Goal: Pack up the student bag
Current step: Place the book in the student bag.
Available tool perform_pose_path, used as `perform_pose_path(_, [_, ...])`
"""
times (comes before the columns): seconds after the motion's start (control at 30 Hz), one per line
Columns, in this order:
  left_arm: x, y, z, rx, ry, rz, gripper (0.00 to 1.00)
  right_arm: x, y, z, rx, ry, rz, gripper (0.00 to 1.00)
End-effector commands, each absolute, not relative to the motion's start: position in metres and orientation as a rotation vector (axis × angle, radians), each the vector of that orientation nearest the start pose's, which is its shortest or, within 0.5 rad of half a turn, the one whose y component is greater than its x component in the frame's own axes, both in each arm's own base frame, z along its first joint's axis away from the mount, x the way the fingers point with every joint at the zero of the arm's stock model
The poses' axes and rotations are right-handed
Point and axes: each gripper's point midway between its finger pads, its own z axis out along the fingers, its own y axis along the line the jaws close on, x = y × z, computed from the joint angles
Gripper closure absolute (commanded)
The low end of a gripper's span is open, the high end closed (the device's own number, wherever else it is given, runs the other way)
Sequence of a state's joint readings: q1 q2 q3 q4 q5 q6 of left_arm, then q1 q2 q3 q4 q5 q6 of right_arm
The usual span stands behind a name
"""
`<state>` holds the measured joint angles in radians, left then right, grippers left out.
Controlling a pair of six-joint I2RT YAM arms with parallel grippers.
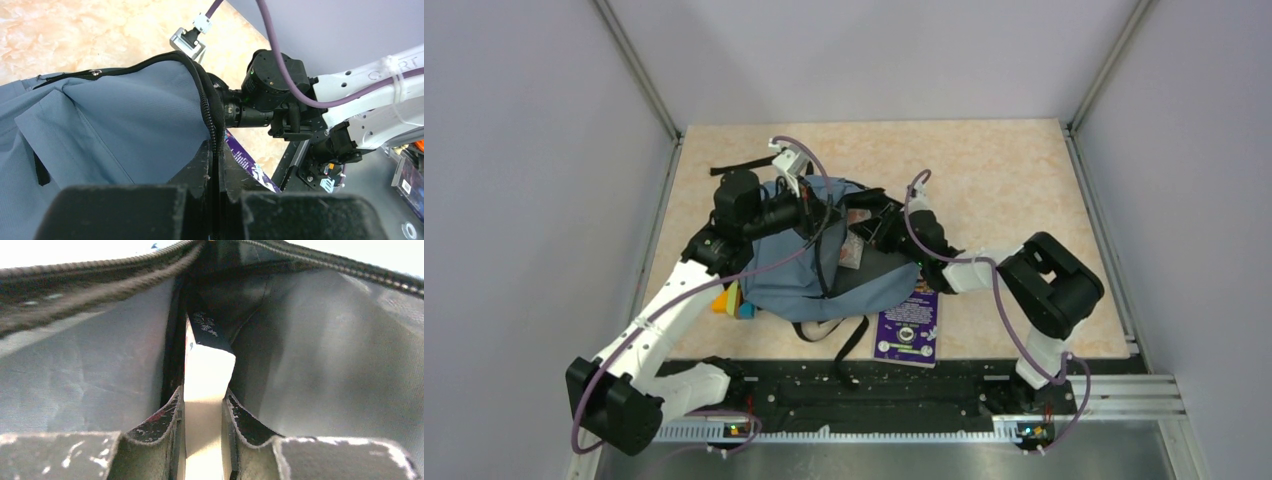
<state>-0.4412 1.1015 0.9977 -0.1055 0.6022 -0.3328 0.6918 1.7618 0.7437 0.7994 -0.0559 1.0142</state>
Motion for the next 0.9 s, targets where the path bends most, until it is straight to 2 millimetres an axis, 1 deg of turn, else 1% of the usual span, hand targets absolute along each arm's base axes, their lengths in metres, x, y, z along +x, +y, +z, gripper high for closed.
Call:
perform_pose_path(0.0, [0.265,-0.247,0.324,0.602,1.670,-1.037,1.00,0.371,0.341,0.148,0.231,1.835,1.105,0.71])
perform_pose_path(0.07, [0.269,-0.243,0.321,0.583,1.685,-1.000,1.00,0.370,0.333,0.150,0.218,1.825,1.068,0.55])
perform_pose_path(0.1, [0.270,-0.241,0.320,0.575,1.689,-0.985,1.00,0.368,0.330,0.154,0.202,1.816,1.053,0.50])
perform_pose_path(0.17, [0.273,-0.237,0.319,0.555,1.694,-0.958,1.00,0.365,0.322,0.162,0.179,1.799,1.019,0.41])
perform_pose_path(0.23, [0.277,-0.234,0.318,0.532,1.702,-0.934,1.00,0.362,0.315,0.171,0.145,1.789,0.975,0.34])
perform_pose_path(0.27, [0.278,-0.232,0.317,0.523,1.709,-0.922,1.00,0.360,0.311,0.175,0.131,1.794,0.951,0.16])
perform_pose_path(0.3, [0.279,-0.231,0.316,0.514,1.715,-0.911,1.00,0.357,0.306,0.176,0.112,1.811,0.920,0.12])
perform_pose_path(0.4, [0.287,-0.224,0.309,0.468,1.748,-0.861,1.00,0.346,0.293,0.189,0.061,1.817,0.865,0.09])
perform_pose_path(0.5, [0.295,-0.215,0.303,0.413,1.783,-0.796,1.00,0.327,0.280,0.202,0.016,1.828,0.852,0.08])
perform_pose_path(0.57, [0.299,-0.210,0.300,0.380,1.799,-0.759,1.00,0.313,0.270,0.205,-0.004,1.848,0.843,0.08])
perform_pose_path(0.63, [0.301,-0.207,0.297,0.365,1.809,-0.741,1.00,0.298,0.259,0.202,-0.016,1.890,0.823,0.08])
perform_pose_path(0.67, [0.302,-0.205,0.296,0.357,1.814,-0.732,1.00,0.289,0.251,0.203,-0.025,1.901,0.817,0.08])
perform_pose_path(0.7, [0.302,-0.204,0.296,0.352,1.816,-0.726,1.00,0.280,0.245,0.199,-0.035,1.927,0.803,0.08])
perform_pose_path(0.8, [0.304,-0.200,0.294,0.338,1.823,-0.697,1.00,0.249,0.219,0.171,-0.052,2.058,0.733,0.08])
perform_pose_path(0.87, [0.304,-0.198,0.294,0.334,1.821,-0.687,1.00,0.229,0.206,0.160,-0.041,2.114,0.730,0.08])
